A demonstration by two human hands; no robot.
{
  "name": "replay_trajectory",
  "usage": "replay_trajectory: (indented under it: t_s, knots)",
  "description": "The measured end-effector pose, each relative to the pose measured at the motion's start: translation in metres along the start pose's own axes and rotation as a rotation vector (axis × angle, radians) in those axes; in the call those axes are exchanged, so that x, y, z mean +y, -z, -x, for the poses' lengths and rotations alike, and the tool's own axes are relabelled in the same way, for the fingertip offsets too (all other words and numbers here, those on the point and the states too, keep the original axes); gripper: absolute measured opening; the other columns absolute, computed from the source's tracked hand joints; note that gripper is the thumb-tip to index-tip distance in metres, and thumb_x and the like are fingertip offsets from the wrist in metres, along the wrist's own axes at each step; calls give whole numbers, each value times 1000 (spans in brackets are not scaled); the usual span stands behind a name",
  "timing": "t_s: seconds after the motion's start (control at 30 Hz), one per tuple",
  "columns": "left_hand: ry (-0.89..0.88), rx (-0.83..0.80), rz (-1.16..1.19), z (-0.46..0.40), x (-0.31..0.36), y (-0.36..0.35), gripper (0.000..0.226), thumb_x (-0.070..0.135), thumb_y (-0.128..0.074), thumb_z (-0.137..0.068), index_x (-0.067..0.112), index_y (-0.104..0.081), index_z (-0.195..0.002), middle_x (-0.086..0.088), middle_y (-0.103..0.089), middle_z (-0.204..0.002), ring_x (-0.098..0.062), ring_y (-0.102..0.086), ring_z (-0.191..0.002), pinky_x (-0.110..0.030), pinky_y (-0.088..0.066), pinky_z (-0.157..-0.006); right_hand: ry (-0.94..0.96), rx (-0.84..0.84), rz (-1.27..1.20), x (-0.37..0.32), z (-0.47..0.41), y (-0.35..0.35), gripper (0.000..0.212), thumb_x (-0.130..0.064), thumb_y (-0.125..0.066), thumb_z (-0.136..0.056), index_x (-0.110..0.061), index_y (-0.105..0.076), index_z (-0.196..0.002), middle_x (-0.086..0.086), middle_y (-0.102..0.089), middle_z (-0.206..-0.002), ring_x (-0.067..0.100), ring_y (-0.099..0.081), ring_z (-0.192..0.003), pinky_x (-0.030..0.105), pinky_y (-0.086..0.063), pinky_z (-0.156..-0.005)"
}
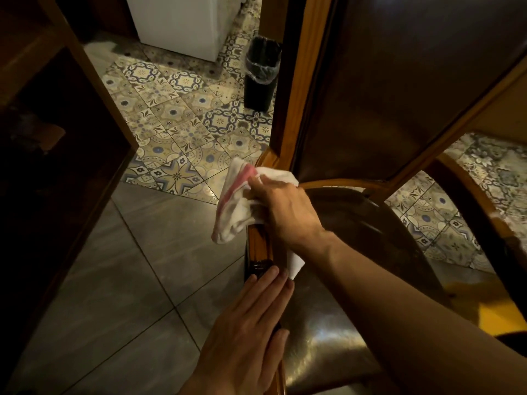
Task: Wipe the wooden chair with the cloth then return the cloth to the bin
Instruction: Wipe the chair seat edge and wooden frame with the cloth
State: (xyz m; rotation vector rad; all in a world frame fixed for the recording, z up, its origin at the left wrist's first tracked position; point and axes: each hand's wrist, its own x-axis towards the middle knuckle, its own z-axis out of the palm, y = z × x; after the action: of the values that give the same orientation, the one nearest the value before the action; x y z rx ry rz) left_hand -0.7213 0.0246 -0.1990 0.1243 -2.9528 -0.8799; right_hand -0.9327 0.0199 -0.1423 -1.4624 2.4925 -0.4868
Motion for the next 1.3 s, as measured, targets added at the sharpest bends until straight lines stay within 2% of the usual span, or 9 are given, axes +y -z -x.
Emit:
replay_trajectory:
  t_s: [0.17,0.33,0.5,0.6,0.7,0.9,1.07,1.2,1.3]
  knots:
    - [-13,-2,-26,1,1,2,60,39,-37,-103,18,-29,-159,4,-18,-169,-14,-11,-156,-35,-6,-126,9,-68,-67,-4,28,6,40,-18,-71,-83,-24,-65,-122,-2,-68,-127,25,-64,-117,38,-54,-89]
    - [11,8,-73,3,1,0,56,41,-29,-107,19,-29,-158,4,-17,-169,-12,-8,-156,-33,-2,-126,9,-103,-113,-5,49,3,47,-12,-72,-86,-30,-68,-129,-4,-58,-146,16,-47,-140,35,-42,-112]
    - [31,46,-94,6,4,1,55,43,-24,-107,21,-31,-157,4,-23,-165,-9,-9,-156,-28,-2,-126,15,-131,-136,-7,63,7,43,-14,-70,-87,-31,-69,-127,-5,-58,-145,18,-48,-139,35,-39,-113]
    - [17,72,-153,8,8,2,54,43,-25,-107,19,-40,-153,0,-31,-161,-12,-19,-153,-29,-5,-126,5,-149,-149,-7,72,9,37,-18,-69,-92,-32,-69,-126,-7,-63,-140,21,-55,-132,35,-43,-110]
    - [-10,76,-213,10,14,4,52,42,-34,-104,18,-53,-146,-4,-49,-153,-17,-39,-146,-34,-23,-124,-6,-175,-98,-10,80,11,37,-22,-67,-93,-36,-66,-127,-2,-66,-135,27,-58,-125,38,-46,-105]
    - [-36,57,-201,25,31,21,42,41,-43,-96,28,-65,-130,8,-71,-125,-11,-67,-116,-30,-53,-96,0,-178,-86,-22,101,15,34,-24,-63,-95,-32,-67,-127,3,-68,-128,28,-60,-116,33,-45,-97]
    - [165,251,-80,30,34,59,23,43,-57,-93,35,-56,-114,9,-64,-112,-12,-60,-102,-28,-51,-85,-79,-227,-176,-34,101,28,25,-21,-66,-94,-27,-72,-118,1,-75,-111,24,-67,-101,28,-48,-84]
    - [206,168,-94,19,33,80,53,41,-73,-82,34,-52,-130,9,-54,-131,-14,-52,-119,-29,-45,-97,-141,-270,-302,-41,122,37,14,-23,-69,-94,-23,-74,-107,-16,-63,-85,6,-59,-82,22,-41,-74]
    - [197,97,-120,14,33,86,63,49,-70,-80,36,-46,-136,13,-48,-134,-11,-44,-123,-24,-35,-99,-190,-289,-438,-46,143,46,11,-22,-70,-93,-22,-74,-103,-13,-68,-88,5,-64,-84,26,-49,-75]
